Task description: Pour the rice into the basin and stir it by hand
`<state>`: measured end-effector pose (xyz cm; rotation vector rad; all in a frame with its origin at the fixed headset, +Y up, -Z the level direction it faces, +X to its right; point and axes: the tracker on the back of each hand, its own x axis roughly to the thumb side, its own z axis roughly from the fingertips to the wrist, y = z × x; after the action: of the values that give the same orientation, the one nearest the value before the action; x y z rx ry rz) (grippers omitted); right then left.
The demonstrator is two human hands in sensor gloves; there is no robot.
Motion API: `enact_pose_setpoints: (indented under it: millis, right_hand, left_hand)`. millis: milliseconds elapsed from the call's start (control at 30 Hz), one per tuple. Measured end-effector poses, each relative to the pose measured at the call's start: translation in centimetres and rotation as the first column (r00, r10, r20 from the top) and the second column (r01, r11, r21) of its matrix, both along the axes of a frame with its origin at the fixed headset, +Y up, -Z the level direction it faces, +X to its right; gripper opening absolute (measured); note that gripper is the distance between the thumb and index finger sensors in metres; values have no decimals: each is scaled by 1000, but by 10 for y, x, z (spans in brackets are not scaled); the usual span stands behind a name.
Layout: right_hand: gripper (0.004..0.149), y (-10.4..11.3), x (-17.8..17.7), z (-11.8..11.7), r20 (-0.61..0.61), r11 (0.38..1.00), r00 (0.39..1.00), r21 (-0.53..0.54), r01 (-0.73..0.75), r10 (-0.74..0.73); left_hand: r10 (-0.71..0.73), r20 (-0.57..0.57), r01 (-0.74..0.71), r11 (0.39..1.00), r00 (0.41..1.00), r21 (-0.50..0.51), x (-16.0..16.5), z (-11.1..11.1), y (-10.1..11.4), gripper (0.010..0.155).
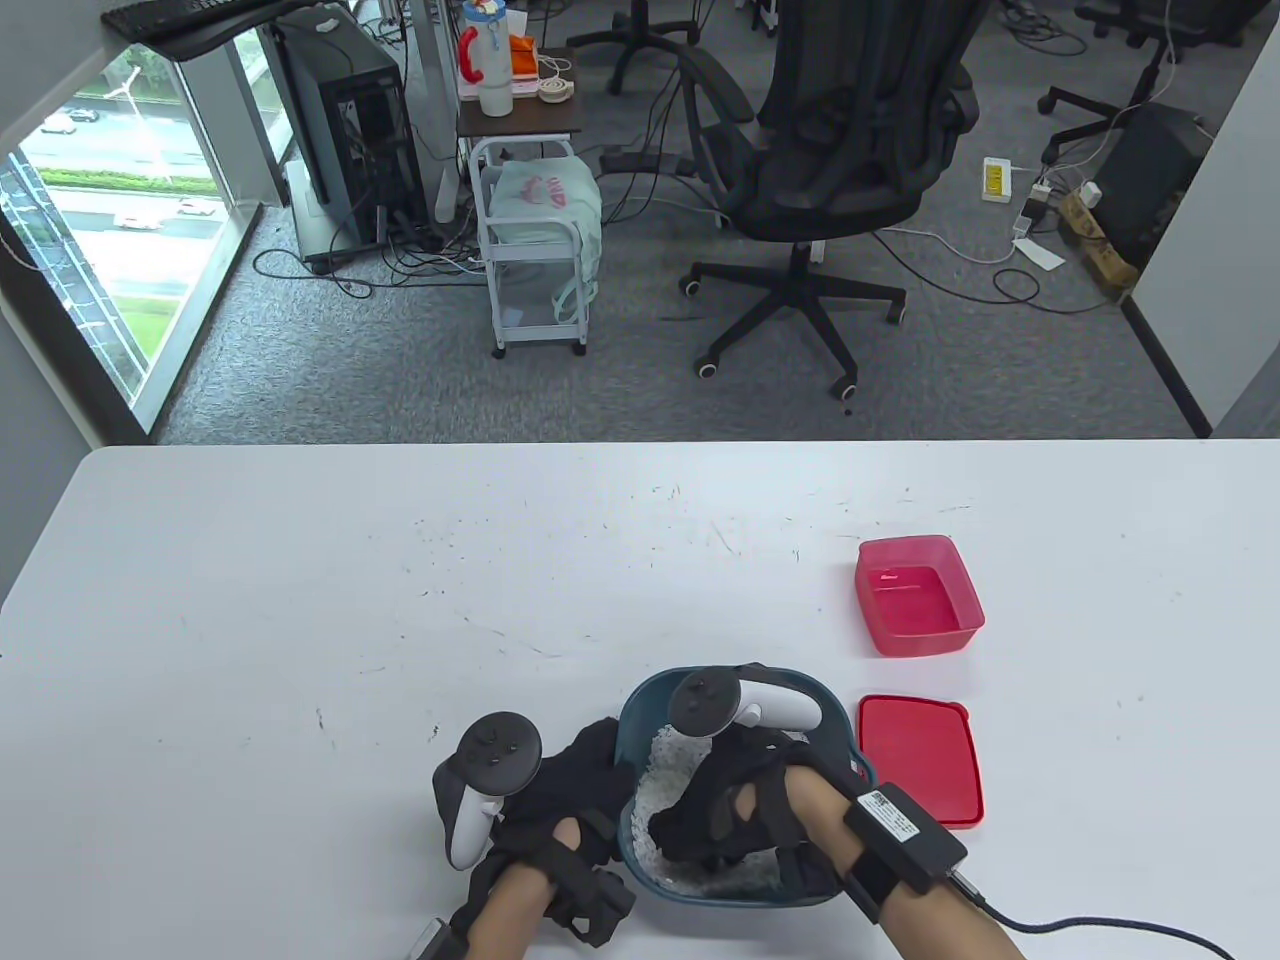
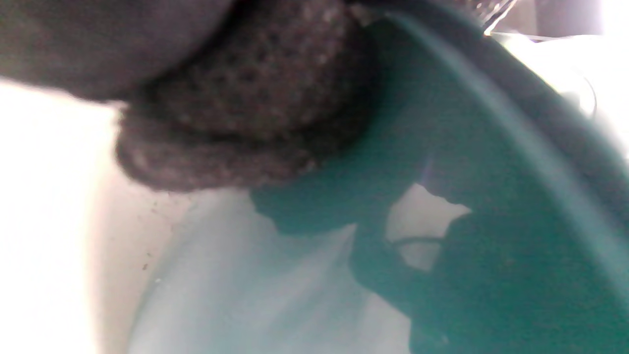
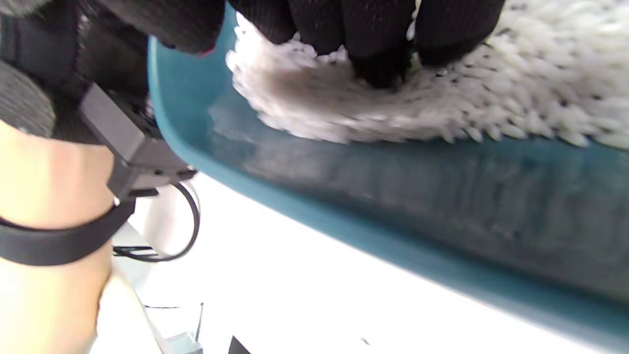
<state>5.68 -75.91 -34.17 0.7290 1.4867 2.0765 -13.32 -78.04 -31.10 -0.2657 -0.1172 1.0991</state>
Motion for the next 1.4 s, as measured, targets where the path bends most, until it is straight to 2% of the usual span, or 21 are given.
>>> enact_pose_setpoints:
  millis: [133,233,300,400,500,600,700,833,900,967,1100,1200,1400]
  right_hand:
    - [68,4,1,-18,114,993,992,100,-61,49]
    - [67,9,7,-30,239,958,965,235,-165,108]
    - [64,13,11,-33,266,905,942,317,-284,202]
    - [63,18,15,-32,289,821,892,366,-439,348]
    - [64,17,19,-28,288,689,790,387,-613,541]
    - [64,13,21,-21,257,641,743,383,-666,618]
    - [63,6,21,-13,188,673,749,340,-657,636]
    - [63,-5,19,-3,67,804,829,212,-556,556]
    - [64,-5,15,-1,-7,922,930,137,-362,367]
    - [65,-5,12,1,-13,979,980,50,-196,197]
    - [68,-4,4,1,-2,998,1000,-67,8,-8]
    - [68,-1,2,-10,67,998,997,-53,34,-30]
    - [66,7,12,-35,295,982,955,168,-88,35]
  left_hand:
    - [-5,9,5,1000,1000,8,0,0,0,65]
    - [-17,15,17,1000,1000,22,0,0,1,65]
    - [-15,12,15,1000,1000,16,0,-1,0,65]
    - [-7,6,7,1000,1000,11,0,-1,0,65]
    - [-15,-1,15,1000,1000,15,0,0,0,65]
    - [-9,-11,9,1000,1000,10,0,0,0,64]
    - [-10,-21,10,1000,1000,8,0,1,0,64]
    - [-5,-30,5,1000,1000,4,0,1,-1,64]
    - [-3,-32,3,1000,999,2,1,1,-1,64]
    - [-6,-31,6,1000,999,3,1,1,-1,64]
    - [-6,-10,6,1000,1000,7,1,1,0,64]
    - [-10,8,10,1000,1000,27,1,1,0,64]
    - [-24,15,23,999,1000,46,2,1,1,65]
